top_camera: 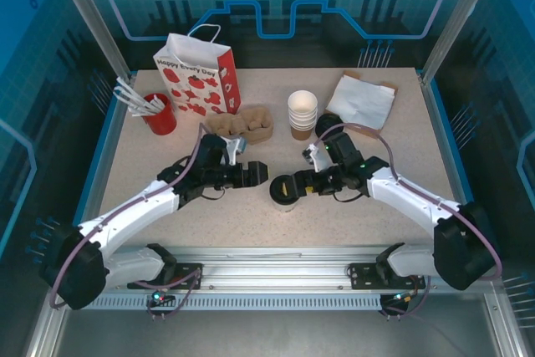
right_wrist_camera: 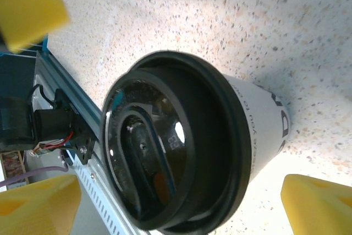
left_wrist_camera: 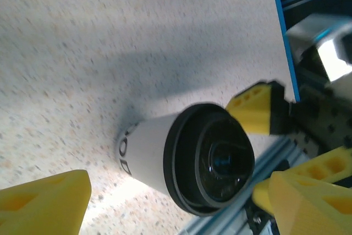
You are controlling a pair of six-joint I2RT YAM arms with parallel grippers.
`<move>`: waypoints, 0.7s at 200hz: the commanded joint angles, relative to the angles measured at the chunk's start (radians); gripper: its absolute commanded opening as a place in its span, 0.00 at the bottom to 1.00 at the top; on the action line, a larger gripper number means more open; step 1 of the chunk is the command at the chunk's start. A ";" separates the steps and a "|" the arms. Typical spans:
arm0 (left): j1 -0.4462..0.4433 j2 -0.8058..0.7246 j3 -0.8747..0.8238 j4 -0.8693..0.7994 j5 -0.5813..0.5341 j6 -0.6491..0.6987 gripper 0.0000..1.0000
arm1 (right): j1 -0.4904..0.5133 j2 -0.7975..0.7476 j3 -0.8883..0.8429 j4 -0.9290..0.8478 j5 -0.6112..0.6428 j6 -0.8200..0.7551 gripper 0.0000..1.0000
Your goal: Pack the takeout coffee
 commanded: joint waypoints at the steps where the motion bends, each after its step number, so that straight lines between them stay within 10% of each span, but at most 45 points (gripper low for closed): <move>1: -0.021 0.043 -0.031 0.071 0.130 -0.058 0.86 | -0.054 -0.066 0.055 -0.082 0.022 -0.055 0.95; 140: -0.150 0.264 0.014 0.245 0.090 -0.145 0.62 | -0.225 -0.141 0.109 -0.189 -0.034 -0.137 0.95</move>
